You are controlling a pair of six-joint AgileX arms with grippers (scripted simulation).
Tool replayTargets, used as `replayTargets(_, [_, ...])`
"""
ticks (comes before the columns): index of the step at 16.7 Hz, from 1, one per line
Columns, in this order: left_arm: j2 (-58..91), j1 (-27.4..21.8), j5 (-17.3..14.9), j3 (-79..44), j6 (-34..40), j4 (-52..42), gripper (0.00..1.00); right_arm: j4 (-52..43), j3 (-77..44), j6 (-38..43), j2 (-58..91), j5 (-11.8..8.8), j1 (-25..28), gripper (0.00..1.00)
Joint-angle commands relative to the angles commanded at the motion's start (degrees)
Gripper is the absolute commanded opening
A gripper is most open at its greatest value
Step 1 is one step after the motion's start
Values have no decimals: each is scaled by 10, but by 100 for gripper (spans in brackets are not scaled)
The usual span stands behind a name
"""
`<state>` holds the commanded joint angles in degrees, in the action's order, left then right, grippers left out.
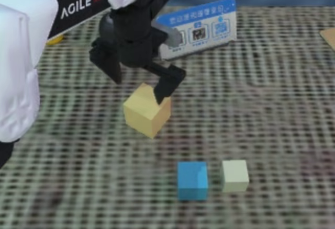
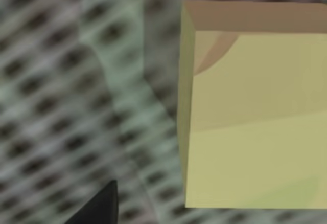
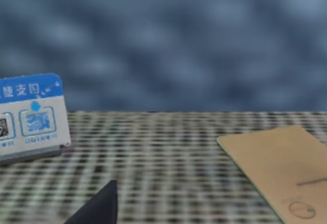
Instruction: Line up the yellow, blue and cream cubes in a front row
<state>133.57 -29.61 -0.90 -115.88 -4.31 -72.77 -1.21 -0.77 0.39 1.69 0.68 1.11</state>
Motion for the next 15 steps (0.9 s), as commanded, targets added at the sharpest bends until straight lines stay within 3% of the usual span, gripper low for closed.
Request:
replayTargets(9, [17,0,6,-11,1,10,100,12,8,-4,-17,-7,-5,100])
replayTargets(15, [54,-1,6,75,1,138,100,12,8,-4,-17,-7,-5,100])
